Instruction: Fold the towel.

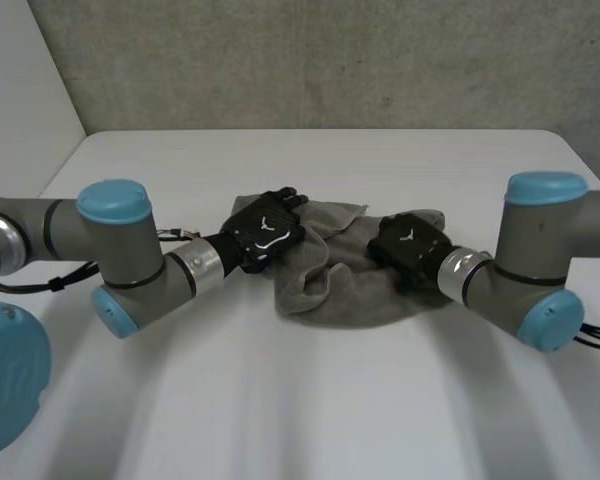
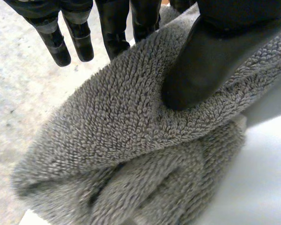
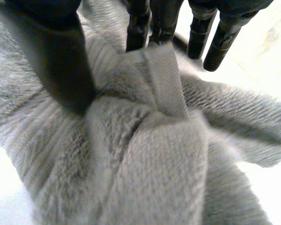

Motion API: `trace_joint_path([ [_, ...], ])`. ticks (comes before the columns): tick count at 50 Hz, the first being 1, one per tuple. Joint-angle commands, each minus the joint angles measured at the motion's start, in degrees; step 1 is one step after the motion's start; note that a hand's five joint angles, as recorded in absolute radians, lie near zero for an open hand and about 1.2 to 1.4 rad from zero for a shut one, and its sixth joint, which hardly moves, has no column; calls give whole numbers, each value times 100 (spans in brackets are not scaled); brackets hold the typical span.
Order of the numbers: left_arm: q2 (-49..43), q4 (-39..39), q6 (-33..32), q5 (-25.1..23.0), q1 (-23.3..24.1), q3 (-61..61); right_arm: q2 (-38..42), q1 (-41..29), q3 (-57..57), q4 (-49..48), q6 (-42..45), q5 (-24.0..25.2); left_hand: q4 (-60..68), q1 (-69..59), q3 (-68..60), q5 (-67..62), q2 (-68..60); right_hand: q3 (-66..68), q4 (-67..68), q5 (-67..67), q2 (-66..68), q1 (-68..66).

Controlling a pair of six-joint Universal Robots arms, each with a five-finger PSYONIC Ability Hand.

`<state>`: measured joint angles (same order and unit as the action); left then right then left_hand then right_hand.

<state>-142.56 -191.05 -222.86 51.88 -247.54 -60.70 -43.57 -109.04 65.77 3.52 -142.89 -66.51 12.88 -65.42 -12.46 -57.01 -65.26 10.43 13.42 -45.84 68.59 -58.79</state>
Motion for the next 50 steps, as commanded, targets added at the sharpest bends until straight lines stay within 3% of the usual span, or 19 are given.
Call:
trace_joint_path([
  [1,677,33,5,551,-13,-583,-836,67,418,52,-203,77,-288,-401,246,-241,-417,-43,-342,-2416,1141,-2121],
  [5,1354,288,49,947,22,-1330,-1286,120,788,61,-274,138,-288,-317,246,-157,-333,-43,-342,-2416,1141,-2121],
  [7,1756,506,110,1244,48,-1890,-1776,181,1261,44,-239,374,-288,-266,246,-107,-282,-43,-342,-2416,1141,-2121],
  [13,2294,701,427,1799,162,-2754,-2138,383,1745,70,-151,919,-288,-199,246,-39,-215,-43,-342,-2416,1141,-2121],
  [16,2646,701,1025,2133,233,-3273,-2147,489,1834,87,-151,1026,-288,-149,246,11,-165,-43,-342,-2416,1141,-2121],
  [18,2943,718,1821,2326,250,-3631,-2147,716,2044,131,-46,1166,-288,18,246,178,2,-43,-342,-2416,1141,-2121],
  [19,2944,718,1825,2326,250,-3633,-2147,717,2045,131,-45,1167,-288,20,246,179,4,-43,-342,-2416,1141,-2121],
  [21,3215,745,2638,2362,250,-3817,-2147,884,2185,158,191,1193,-288,454,246,614,438,-43,-342,-2416,1141,-2121],
  [22,3217,745,2642,2362,250,-3818,-2147,884,2186,158,192,1193,-288,457,246,617,441,-43,-342,-2416,1141,-2121],
  [24,3340,745,2976,2344,250,-3835,-2147,937,2256,210,384,1184,-288,978,246,1138,962,-43,-342,-2416,1141,-2121],
  [26,3541,736,3396,2327,259,-3783,-2147,937,2273,228,429,1184,-288,3054,246,3214,3038,-43,-342,-2416,1141,-2121],
  [32,3805,692,3459,2239,417,-3450,-2147,928,2361,290,447,1210,-288,3920,246,4080,3904,-43,-342,-2416,1141,-2121],
  [38,3674,692,3442,1843,488,-2965,-2147,911,2405,272,403,1228,-288,3905,246,4065,3889,-43,-342,-2416,1141,-2121],
  [43,2911,1051,3144,659,444,-2176,-2147,884,2405,272,394,1219,-288,3520,246,3680,3504,-43,-342,-2416,1141,-2121],
  [44,2909,1052,3143,657,444,-2174,-2147,884,2405,272,394,1219,-288,3518,246,3678,3502,-43,-342,-2416,1141,-2121],
  [47,2594,1507,2680,306,409,-1842,-2147,884,2414,272,394,1219,-288,3518,246,3678,3502,-43,-342,-2416,1141,-2121],
  [50,2252,1947,1995,261,400,-1525,-2147,884,2423,272,385,1228,-288,3435,246,3594,3419,-43,-342,-2416,1141,-2121],
])
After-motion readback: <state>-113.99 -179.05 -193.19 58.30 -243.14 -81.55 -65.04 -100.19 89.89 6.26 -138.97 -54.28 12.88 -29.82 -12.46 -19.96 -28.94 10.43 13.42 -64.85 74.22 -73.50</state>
